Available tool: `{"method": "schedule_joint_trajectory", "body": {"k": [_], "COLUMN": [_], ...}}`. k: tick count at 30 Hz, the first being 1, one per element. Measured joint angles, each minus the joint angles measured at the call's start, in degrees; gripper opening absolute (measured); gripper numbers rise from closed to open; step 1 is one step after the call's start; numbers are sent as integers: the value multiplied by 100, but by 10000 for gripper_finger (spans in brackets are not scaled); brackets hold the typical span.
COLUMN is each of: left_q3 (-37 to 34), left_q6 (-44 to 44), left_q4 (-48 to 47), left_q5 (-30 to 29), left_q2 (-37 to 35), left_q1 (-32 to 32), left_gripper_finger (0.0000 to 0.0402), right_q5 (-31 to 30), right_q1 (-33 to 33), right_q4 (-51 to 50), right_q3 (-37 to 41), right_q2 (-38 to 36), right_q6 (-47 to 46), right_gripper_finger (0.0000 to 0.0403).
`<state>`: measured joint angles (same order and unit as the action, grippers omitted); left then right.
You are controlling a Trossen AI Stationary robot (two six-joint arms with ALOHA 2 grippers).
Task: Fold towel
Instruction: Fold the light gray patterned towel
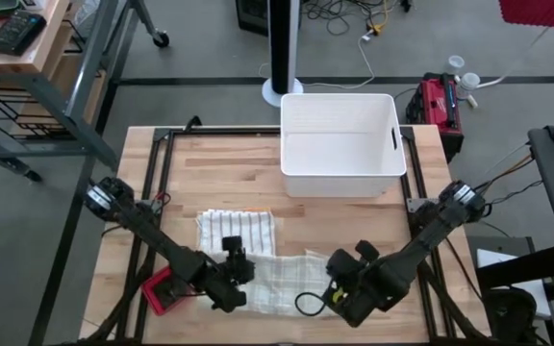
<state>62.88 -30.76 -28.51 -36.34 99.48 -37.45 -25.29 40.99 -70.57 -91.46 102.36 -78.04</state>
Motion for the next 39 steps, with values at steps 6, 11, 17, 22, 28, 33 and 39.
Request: {"method": "schedule_joint_trajectory", "body": {"k": [6, 11, 17, 22, 28, 33, 39], "left_q3": [52, -65, -156, -156, -150, -134, -14], "left_q6": [255, 220, -101, 55, 736, 926, 920], "left_q4": [-3, -36, -19, 54, 778, 1941, 2052], "left_q5": [150, 699, 878, 925, 1446, 1973, 1894], "left_q2": [-19, -51, -59, -71, -94, 118, 417], "left_q1": [209, 64, -157, -216, -160, 176, 457], "left_gripper_finger": [36, 36, 36, 36, 36, 36, 36], "right_q5": [-10, 400, 689, 427, 263, -17, 83], "right_q1": [15, 26, 39, 54, 142, 304, 750], "right_q4": [132, 426, 1824, 3296, 3960, 3958, 3960], "right_q3": [167, 743, 2010, 3404, 4423, 4556, 4497], "right_q2": [7, -11, -421, -993, -1568, -1962, -2176], "right_q6": [-279, -450, -394, -647, -1148, -1310, -1781], "right_gripper_finger": [2, 2, 1, 1, 0, 24, 97]}}
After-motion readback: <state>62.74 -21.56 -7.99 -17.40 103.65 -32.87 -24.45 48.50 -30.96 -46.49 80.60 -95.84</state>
